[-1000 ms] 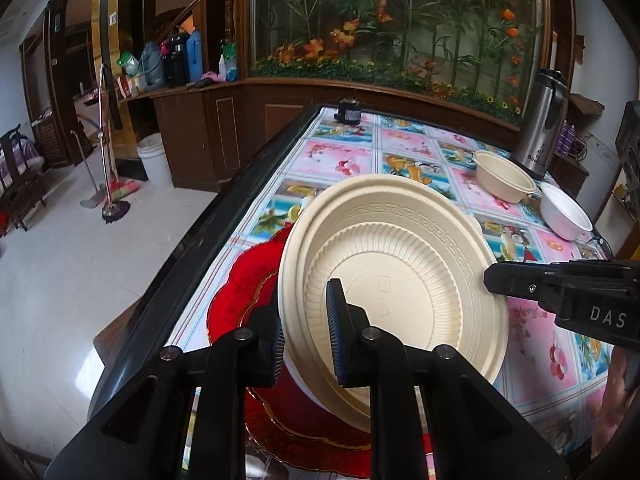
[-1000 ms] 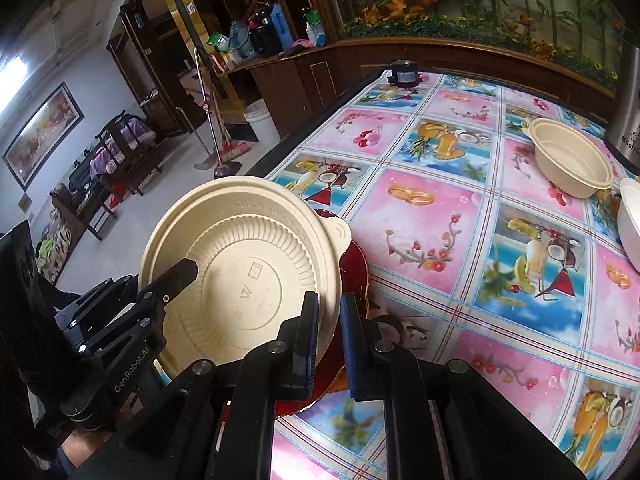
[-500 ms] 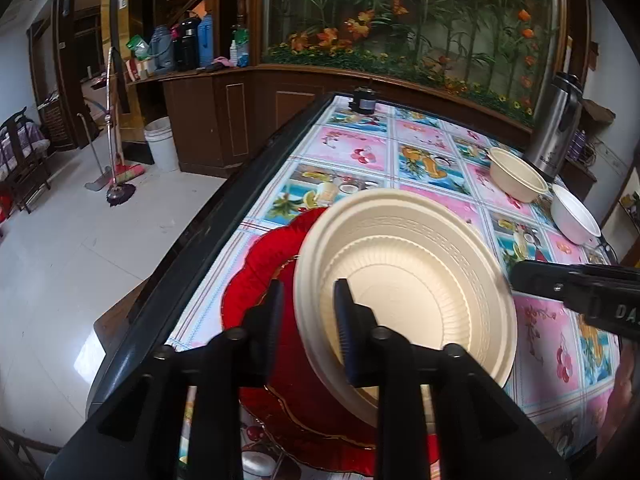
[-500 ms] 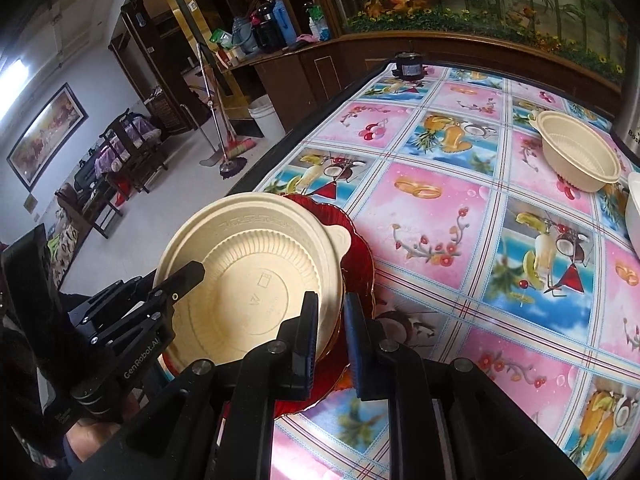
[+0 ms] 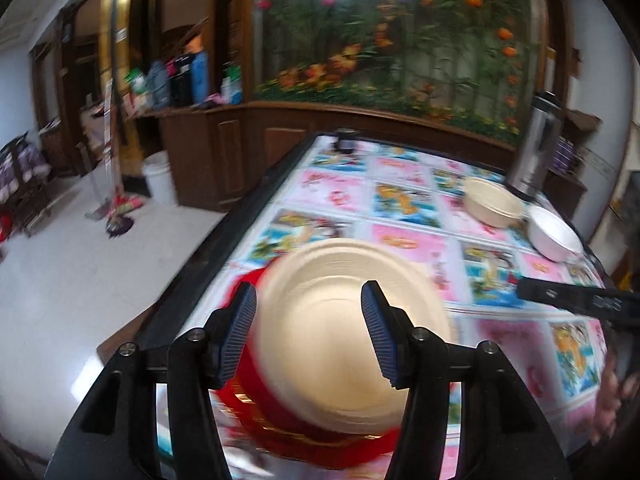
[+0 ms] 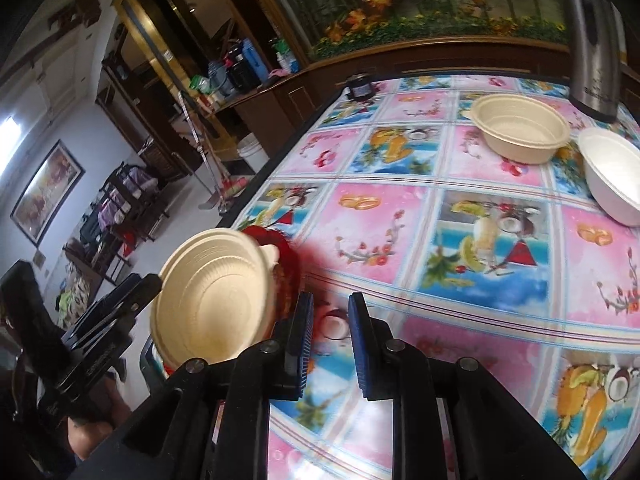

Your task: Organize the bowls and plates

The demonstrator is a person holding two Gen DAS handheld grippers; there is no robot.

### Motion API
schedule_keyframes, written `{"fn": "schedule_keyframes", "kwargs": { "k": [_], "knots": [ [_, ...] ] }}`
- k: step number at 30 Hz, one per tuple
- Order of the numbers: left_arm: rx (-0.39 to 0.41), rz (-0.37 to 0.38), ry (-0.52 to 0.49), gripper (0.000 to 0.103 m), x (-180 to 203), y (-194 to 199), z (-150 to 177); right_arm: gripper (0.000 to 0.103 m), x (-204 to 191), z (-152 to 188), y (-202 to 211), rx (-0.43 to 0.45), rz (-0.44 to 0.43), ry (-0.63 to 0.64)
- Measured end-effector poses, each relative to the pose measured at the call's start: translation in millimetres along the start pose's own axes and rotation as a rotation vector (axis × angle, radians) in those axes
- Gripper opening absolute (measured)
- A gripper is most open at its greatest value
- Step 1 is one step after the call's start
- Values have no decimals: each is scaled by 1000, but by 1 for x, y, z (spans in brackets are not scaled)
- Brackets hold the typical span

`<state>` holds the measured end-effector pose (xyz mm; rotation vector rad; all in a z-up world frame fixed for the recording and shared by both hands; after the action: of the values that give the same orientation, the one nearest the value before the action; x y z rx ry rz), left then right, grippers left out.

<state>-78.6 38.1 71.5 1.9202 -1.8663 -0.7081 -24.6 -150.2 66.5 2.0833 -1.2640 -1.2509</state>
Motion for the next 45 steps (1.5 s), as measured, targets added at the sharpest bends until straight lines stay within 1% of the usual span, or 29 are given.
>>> {"fn": "schedule_keyframes", "kwargs": {
  "k": [3,7,9,10,11,12,13,15,17,19,20,21,22,23,24,25,26,29,31,32,33,34,35,36,38,40,42,44,45],
  "knots": [
    [9,66,-91,55,43,3,-3,20,31,-4,7,24,13,-63],
    [-21,155,-227,57,111,-4,6,21,86,-11,23,82,53,-165],
    [-49,214,-287,57,145,-13,11,21,115,-17,35,123,79,-218],
    [-79,245,-314,56,162,-19,13,21,127,-20,39,141,91,-239],
    [-106,290,-340,56,180,-26,13,21,147,-24,48,174,117,-275],
    [-111,317,-351,56,191,-28,11,21,164,-28,55,201,139,-304],
    [-115,332,-365,56,207,-35,5,21,175,-30,61,222,156,-326],
    [-111,333,-378,56,229,-46,-10,21,209,-37,78,285,204,-396],
    [-103,353,-382,56,253,-64,-27,27,230,-45,86,321,222,-444],
    [-85,340,-375,56,266,-81,-34,31,248,-55,93,344,214,-506],
    [-80,315,-368,56,270,-92,-37,34,257,-63,95,359,205,-532],
    [-76,296,-362,56,271,-99,-36,35,265,-69,95,367,218,-549],
    [-83,293,-356,56,271,-107,-34,35,268,-74,94,369,232,-559],
    [-104,309,-352,56,269,-111,-32,35,273,-80,91,368,240,-565],
    [-107,316,-351,56,267,-113,-31,35,276,-89,84,358,250,-561],
    [-97,306,-353,56,263,-113,-32,35,278,-93,82,354,261,-561],
    [-82,279,-353,56,256,-113,-34,35,282,-100,75,341,288,-561],
    [-86,265,-321,56,245,-114,-35,35,295,-105,70,319,348,-562],
    [-101,278,-310,56,244,-118,-35,35,296,-105,63,294,386,-545],
    [-109,286,-312,56,245,-119,-34,35,299,-104,61,295,387,-544],
    [-112,288,-319,56,246,-119,-34,35,300,-102,61,298,373,-544],
    [-112,284,-325,56,246,-119,-33,30,302,-100,58,289,355,-544],
    [-109,282,-326,56,246,-118,-33,21,303,-98,55,266,335,-548],
    [-106,282,-322,56,244,-116,-34,19,304,-97,54,255,325,-553],
    [-97,284,-301,56,240,-114,-37,11,298,-94,56,239,289,-529],
    [-87,289,-268,56,233,-113,-40,8,285,-87,63,219,246,-488],
    [-74,294,-242,56,226,-109,-45,9,267,-80,65,174,191,-425],
    [-61,304,-214,56,219,-104,-49,13,247,-69,57,92,132,-341],
    [-57,314,-204,56,217,-103,-50,14,237,-61,50,44,96,-298]
  ]
}}
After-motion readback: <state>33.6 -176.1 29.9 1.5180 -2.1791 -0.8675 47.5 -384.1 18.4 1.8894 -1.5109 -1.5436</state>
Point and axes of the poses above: each gripper's, at about its wrist camera, not at the fingertips, and y roughly against the way its jaws point, x to its right, z to its underside, the point moved 6 cm from there along -y, roughly the way its jaws point, and after that the axes turned 9 degrees about -y, right-handed, at the moved point
